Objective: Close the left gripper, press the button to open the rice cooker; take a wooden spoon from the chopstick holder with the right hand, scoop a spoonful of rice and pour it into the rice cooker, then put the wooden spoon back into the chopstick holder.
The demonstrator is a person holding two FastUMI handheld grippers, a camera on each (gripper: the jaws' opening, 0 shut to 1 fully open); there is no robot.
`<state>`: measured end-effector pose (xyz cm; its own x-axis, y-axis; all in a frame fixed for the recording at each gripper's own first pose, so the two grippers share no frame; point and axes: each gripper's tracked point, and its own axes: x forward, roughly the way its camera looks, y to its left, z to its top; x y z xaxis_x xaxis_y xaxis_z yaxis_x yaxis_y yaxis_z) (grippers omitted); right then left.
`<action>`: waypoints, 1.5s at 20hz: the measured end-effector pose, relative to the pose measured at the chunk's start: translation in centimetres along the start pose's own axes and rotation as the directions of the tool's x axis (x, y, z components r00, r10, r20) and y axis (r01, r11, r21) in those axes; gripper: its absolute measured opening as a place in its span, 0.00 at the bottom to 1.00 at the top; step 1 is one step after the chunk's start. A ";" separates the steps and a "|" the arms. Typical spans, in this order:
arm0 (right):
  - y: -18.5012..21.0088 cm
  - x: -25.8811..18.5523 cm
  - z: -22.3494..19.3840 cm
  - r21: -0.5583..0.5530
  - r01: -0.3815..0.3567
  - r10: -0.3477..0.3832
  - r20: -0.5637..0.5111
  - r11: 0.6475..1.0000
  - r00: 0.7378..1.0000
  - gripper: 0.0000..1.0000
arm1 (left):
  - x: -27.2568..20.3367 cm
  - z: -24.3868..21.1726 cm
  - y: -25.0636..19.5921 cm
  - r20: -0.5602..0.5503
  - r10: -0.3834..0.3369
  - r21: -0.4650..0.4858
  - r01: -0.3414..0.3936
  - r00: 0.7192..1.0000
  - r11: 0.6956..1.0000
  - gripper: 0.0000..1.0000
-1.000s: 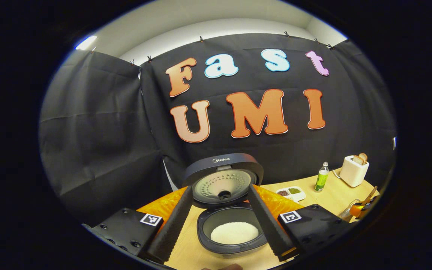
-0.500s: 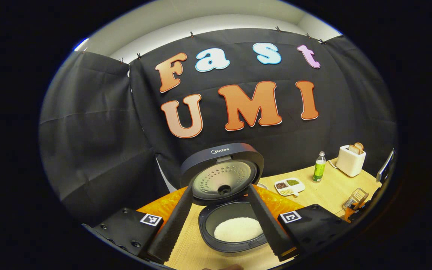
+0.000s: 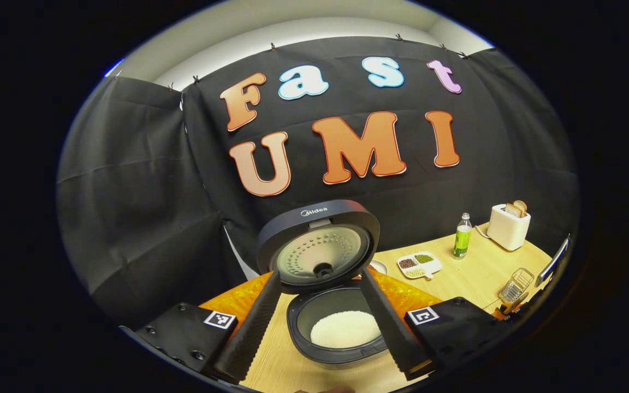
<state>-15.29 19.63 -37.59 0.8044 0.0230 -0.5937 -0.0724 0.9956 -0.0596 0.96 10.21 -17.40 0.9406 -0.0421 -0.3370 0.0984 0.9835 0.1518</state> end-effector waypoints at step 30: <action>6.1 -1.1 -0.7 0.768 -0.222 0.452 -0.097 0.600 0.887 0.07 | 0.7 -0.2 0.8 -0.020 -0.005 -0.001 0.005 1.000 1.000 0.98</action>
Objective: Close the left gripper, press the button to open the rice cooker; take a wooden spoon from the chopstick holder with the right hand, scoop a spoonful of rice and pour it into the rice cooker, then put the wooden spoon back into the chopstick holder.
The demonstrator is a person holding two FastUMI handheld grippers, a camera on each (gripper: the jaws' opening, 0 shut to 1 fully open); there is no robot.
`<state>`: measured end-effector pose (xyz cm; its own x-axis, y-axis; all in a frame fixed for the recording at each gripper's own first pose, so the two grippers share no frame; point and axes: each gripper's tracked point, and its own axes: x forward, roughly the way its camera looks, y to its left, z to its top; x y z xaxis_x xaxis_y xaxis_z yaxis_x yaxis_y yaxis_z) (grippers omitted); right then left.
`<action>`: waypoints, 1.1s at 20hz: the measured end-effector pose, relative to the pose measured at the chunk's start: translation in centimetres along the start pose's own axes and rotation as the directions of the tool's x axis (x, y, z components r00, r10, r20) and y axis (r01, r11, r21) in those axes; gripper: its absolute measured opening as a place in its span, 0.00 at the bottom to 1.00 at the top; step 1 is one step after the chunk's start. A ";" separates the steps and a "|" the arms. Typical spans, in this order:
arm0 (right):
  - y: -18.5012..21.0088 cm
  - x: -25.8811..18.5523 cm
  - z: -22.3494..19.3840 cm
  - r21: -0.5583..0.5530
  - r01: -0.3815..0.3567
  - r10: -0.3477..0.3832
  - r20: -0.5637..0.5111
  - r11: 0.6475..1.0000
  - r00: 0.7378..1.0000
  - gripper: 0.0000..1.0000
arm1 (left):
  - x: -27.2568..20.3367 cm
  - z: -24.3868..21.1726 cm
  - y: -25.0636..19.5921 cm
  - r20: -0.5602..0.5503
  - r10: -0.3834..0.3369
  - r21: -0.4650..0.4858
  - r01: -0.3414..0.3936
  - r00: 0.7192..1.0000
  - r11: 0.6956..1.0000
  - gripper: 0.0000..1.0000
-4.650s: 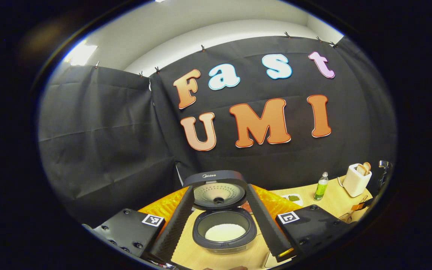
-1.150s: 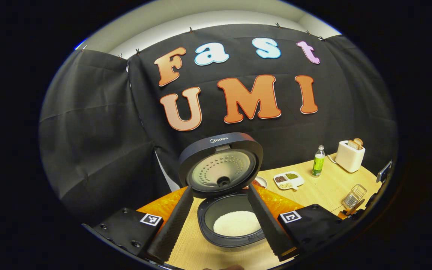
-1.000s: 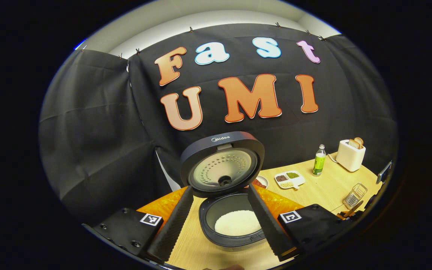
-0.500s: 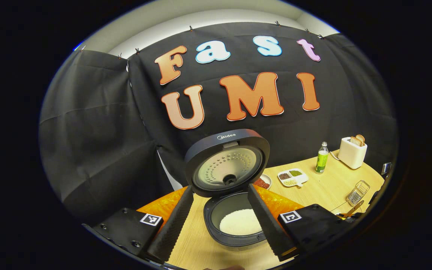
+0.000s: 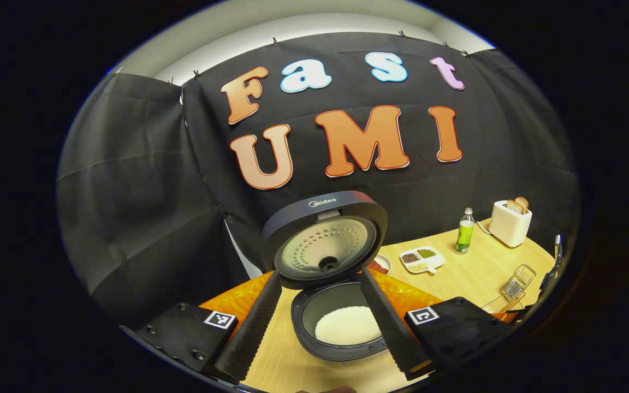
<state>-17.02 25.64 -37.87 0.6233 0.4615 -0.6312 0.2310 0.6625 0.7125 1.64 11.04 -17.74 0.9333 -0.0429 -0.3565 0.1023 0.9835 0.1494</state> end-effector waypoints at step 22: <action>8.7 -2.2 12.6 0.467 -0.380 0.453 -0.051 0.799 0.890 0.07 | -1.0 2.3 -0.3 0.046 0.170 -0.150 -0.161 0.984 0.975 0.99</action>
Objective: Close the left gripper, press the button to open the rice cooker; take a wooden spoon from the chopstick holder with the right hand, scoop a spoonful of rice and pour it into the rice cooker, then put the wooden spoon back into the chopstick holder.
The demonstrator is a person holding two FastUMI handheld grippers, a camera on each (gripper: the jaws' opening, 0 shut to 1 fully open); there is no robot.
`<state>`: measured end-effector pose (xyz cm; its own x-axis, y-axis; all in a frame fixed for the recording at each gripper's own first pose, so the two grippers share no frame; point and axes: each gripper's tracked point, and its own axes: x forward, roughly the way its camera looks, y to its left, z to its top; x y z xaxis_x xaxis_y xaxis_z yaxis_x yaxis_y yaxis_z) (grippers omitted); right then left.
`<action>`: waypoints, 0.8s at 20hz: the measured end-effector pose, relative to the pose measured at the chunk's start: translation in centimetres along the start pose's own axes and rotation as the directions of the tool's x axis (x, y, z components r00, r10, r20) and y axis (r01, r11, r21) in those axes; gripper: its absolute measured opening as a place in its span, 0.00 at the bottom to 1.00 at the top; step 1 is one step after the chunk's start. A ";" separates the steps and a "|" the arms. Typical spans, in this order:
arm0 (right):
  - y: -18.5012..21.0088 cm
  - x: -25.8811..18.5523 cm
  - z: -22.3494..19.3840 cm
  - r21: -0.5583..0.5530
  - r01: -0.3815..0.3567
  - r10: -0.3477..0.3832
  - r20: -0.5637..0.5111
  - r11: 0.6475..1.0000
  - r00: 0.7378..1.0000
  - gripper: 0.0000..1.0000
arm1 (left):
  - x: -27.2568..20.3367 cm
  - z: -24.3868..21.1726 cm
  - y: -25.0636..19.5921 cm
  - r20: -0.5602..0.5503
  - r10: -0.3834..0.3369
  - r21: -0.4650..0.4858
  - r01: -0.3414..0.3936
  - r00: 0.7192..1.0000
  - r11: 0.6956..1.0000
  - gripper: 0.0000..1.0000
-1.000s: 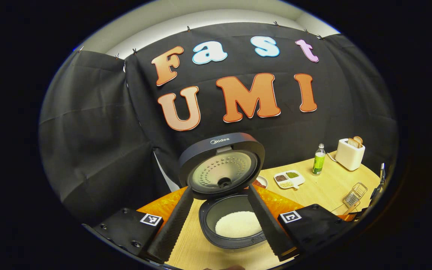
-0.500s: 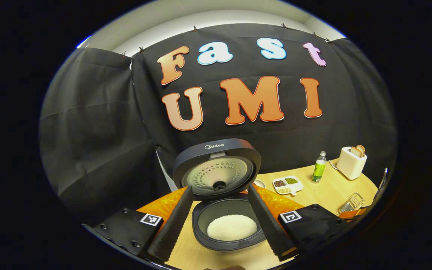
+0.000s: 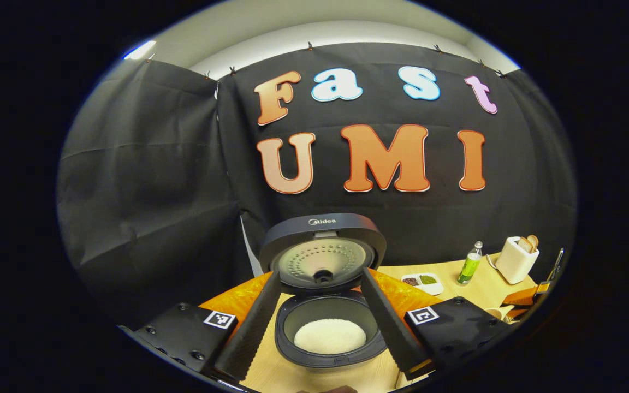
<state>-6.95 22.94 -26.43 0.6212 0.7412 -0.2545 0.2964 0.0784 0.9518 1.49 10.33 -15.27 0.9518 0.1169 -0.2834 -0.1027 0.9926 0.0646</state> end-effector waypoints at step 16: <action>8.9 15.4 -9.9 0.011 -0.047 0.048 -0.208 0.999 0.977 0.07 | -2.8 -2.9 15.0 -0.027 0.280 -0.053 -0.282 0.959 0.958 0.98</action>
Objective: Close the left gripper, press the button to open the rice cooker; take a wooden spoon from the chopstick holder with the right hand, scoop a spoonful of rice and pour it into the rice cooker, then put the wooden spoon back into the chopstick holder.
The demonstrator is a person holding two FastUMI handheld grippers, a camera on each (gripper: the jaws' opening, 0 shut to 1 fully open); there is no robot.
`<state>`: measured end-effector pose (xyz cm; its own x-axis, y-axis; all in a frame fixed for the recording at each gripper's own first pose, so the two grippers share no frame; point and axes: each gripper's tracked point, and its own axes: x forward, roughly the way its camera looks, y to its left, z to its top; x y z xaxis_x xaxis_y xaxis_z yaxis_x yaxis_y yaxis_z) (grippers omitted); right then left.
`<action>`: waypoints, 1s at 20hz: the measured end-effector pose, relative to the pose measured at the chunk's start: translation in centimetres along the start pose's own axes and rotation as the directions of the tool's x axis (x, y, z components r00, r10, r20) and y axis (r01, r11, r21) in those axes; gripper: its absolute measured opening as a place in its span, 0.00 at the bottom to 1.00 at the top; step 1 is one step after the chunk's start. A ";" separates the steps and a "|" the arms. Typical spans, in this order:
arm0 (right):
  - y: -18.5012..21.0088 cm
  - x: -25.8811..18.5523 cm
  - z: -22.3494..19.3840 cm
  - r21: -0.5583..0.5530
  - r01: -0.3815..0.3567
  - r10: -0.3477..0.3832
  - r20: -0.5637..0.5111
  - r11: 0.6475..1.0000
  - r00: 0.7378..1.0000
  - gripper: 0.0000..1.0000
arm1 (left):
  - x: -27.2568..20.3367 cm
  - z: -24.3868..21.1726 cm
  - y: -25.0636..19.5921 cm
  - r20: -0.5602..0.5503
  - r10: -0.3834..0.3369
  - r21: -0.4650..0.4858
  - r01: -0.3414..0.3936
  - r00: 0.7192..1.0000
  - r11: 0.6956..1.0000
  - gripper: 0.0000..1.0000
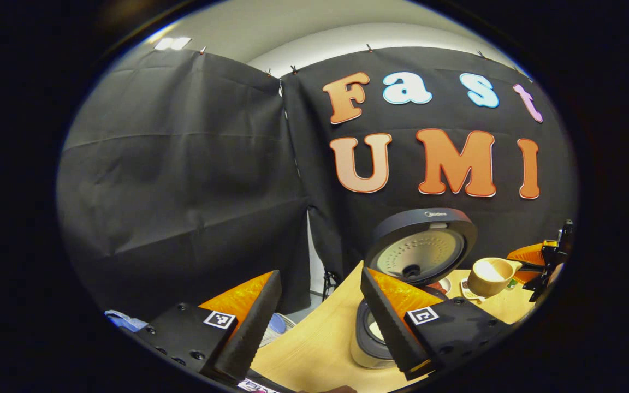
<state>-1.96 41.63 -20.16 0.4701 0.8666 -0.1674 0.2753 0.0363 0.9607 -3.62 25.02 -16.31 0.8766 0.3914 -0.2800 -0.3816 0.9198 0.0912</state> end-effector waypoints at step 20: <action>-0.1 6.8 -3.0 -0.806 0.291 -0.167 0.238 0.516 0.957 0.07 | 2.7 -2.5 2.4 -0.050 -0.023 0.012 0.023 0.998 1.000 0.99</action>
<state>-1.34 49.01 -20.74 0.6039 0.7044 -0.3731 -0.3973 0.6717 0.6252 -2.92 28.26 -19.27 0.8691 0.3687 -0.3297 -0.3576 0.9289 0.0961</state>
